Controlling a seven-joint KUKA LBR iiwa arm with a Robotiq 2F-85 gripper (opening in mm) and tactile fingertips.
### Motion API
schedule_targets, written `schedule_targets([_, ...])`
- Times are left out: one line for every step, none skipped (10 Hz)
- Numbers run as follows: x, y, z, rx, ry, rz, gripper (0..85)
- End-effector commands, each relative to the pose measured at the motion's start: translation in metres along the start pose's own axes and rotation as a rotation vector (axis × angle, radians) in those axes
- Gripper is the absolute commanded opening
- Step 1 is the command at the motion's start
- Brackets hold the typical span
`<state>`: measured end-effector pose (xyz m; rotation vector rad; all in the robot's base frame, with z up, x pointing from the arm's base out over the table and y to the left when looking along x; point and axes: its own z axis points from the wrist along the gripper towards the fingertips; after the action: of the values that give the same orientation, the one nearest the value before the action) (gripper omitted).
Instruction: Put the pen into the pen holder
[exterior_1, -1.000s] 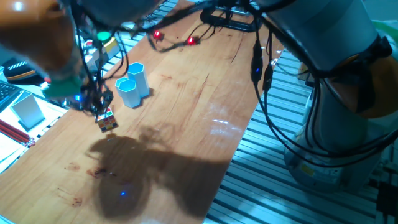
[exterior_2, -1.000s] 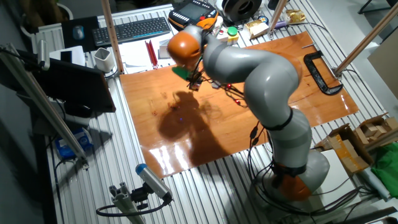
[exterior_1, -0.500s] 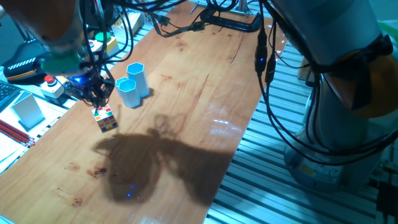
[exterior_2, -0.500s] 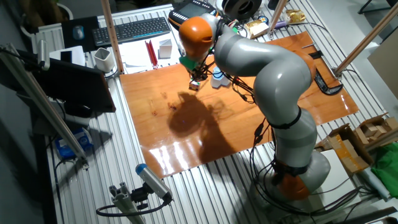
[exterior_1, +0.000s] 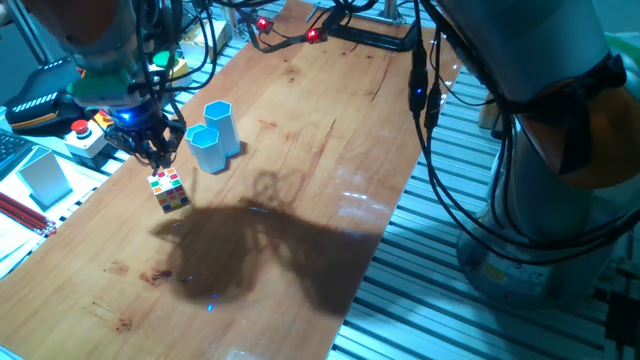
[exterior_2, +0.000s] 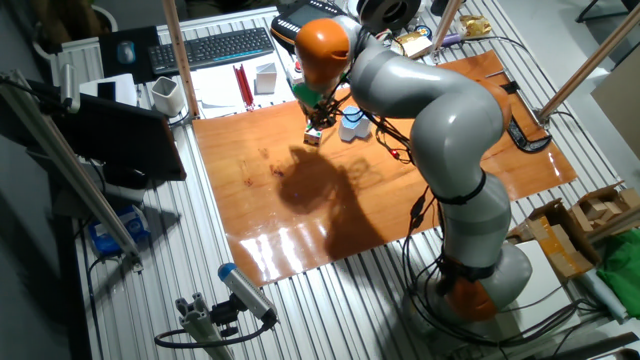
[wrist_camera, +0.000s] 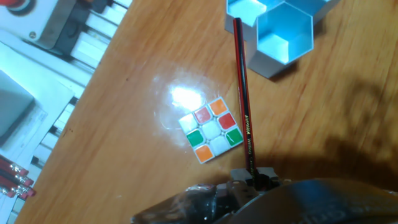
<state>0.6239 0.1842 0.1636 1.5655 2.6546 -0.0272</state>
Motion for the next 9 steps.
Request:
schedule_targets([0.000, -0.001, -0.001, 0.000, 0.010, 0.005, 0.7])
schedule_targets([0.000, -0.004, -0.003, -0.002, 0.023, 0.010, 0.7])
schedule_targets([-0.001, -0.006, -0.005, -0.001, 0.032, 0.011, 0.7])
schedule_targets([-0.003, -0.009, -0.007, 0.003, 0.034, 0.011, 0.7])
schedule_targets([-0.005, -0.013, -0.011, 0.005, 0.034, 0.009, 0.7])
schedule_targets([-0.005, -0.017, -0.013, 0.005, 0.043, 0.009, 0.7])
schedule_targets([-0.004, -0.019, -0.014, 0.012, 0.057, 0.015, 0.7])
schedule_targets([-0.004, -0.021, -0.015, 0.017, 0.077, 0.020, 0.7])
schedule_targets([-0.005, -0.023, -0.016, 0.027, 0.089, 0.019, 0.7])
